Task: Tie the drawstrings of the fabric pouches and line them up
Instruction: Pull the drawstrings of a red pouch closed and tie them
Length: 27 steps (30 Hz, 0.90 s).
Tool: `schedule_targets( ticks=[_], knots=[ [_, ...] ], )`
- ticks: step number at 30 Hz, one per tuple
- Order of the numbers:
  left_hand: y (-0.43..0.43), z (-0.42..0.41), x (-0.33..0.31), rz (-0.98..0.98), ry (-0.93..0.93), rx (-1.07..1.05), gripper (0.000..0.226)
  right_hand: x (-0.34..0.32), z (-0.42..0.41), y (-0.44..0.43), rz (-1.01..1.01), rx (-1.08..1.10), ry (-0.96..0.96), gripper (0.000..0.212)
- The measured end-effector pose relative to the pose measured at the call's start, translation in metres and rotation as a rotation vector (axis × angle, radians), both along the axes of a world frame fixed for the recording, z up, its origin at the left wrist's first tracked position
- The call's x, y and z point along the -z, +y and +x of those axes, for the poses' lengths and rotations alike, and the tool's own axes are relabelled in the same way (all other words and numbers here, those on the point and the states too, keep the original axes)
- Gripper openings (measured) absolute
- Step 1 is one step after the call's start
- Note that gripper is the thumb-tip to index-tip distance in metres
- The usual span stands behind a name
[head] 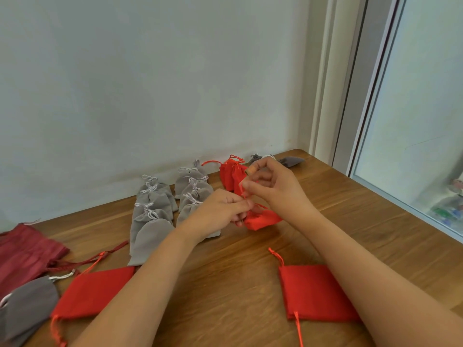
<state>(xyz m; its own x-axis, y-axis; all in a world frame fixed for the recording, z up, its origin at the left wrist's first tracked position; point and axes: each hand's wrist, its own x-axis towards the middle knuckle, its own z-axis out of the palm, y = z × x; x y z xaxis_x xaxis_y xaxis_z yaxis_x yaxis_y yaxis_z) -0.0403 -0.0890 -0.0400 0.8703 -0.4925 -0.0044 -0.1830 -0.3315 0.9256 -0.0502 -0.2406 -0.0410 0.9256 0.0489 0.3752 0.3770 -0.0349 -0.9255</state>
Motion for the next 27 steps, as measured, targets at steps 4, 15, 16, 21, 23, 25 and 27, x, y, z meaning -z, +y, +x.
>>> schedule_targets(
  ticks=[4, 15, 16, 21, 23, 25, 27],
  knots=[
    [0.005, 0.007, -0.002, -0.184, 0.127, -0.124, 0.028, 0.000, 0.000, -0.001, 0.069, -0.088, 0.155, 0.025],
    [0.005, 0.005, 0.001, -0.133, 0.063, -0.304, 0.029, 0.003, 0.000, -0.004, -0.336, 0.155, -0.085, 0.026],
    [0.005, 0.006, 0.000, -0.160, 0.052, -0.344, 0.029, 0.003, 0.001, -0.006, -0.323, 0.201, -0.093, 0.027],
    [0.007, 0.008, -0.007, -0.337, 0.123, -0.353, 0.023, 0.002, 0.007, -0.013, -0.403, 0.354, -0.156, 0.023],
    [0.009, 0.009, -0.005, -0.328, 0.152, -0.340, 0.017, 0.000, 0.006, -0.012, -0.407, 0.341, -0.152, 0.023],
    [0.012, 0.013, -0.002, -0.352, 0.202, -0.356, 0.015, -0.003, 0.004, -0.013, -0.366, 0.288, -0.159, 0.029],
    [0.014, 0.015, -0.001, -0.382, 0.232, -0.394, 0.016, -0.005, 0.002, -0.013, -0.360, 0.231, -0.177, 0.032]
  ],
)
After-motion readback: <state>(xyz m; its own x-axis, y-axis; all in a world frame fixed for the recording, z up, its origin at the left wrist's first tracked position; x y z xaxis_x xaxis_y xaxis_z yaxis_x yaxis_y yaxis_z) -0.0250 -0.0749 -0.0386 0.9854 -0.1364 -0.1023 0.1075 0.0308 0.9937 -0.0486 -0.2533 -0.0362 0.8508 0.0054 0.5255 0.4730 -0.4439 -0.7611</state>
